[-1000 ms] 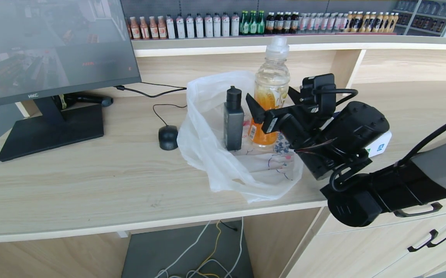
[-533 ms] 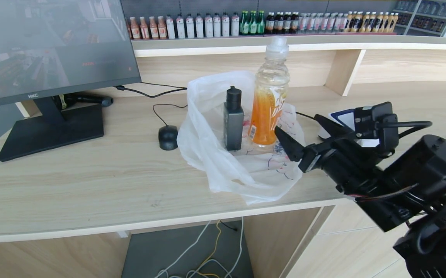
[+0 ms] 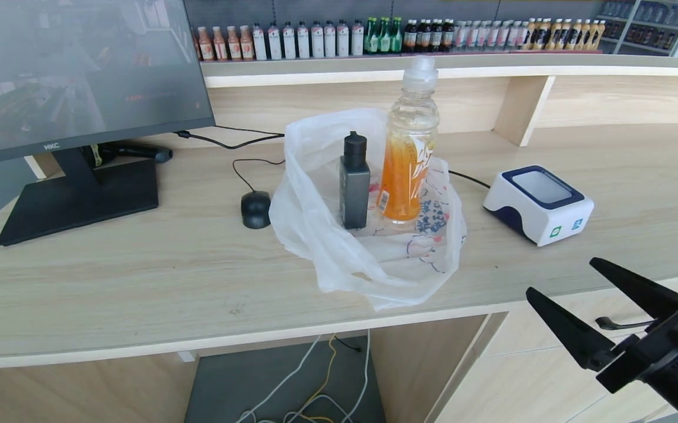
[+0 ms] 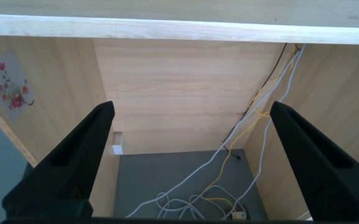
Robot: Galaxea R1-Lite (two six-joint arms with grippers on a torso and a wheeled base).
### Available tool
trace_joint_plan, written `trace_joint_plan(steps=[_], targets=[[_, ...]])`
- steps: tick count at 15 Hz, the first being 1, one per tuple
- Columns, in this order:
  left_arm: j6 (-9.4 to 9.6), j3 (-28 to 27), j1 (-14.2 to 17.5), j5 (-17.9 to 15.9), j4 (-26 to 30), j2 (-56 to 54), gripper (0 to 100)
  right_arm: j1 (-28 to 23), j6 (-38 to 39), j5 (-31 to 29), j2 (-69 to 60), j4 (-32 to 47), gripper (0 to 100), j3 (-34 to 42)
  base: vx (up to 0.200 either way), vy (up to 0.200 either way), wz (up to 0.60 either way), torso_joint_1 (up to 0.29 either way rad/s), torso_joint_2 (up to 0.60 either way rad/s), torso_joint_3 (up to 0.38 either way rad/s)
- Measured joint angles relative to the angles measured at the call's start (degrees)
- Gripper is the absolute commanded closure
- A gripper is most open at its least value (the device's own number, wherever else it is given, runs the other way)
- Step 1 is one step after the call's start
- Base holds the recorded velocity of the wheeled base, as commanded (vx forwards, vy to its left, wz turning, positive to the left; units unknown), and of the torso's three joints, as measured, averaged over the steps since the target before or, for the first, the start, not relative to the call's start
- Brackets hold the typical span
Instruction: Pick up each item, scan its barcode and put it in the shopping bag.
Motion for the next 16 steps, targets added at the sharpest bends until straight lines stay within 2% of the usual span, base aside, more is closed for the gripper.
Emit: trace_joint_plan(steps=[2, 11, 12, 16], targets=[[-0.02, 0.0, 0.0, 0.0, 0.0, 0.0, 0, 0.5, 1.2, -0.4, -7.5, 11.5, 0, 0.8, 0.000, 0.000, 0.00, 0.000, 0.00, 0.000], [-0.05, 0.0, 0.0, 0.0, 0.0, 0.0, 0, 3.0, 0.7, 0.5, -52.6, 75.2, 0, 0.7, 0.000, 0.000, 0.00, 0.000, 0.00, 0.000], [-0.05, 0.0, 0.0, 0.0, 0.0, 0.0, 0, 1.9, 0.5, 1.0, -56.8, 78.6, 0, 0.5, 0.000, 0.000, 0.00, 0.000, 0.00, 0.000], [-0.02, 0.0, 0.0, 0.0, 0.0, 0.0, 0, -6.5, -0.1, 1.6, -61.9, 80.7, 0, -0.1, 0.000, 0.000, 0.00, 0.000, 0.00, 0.000]])
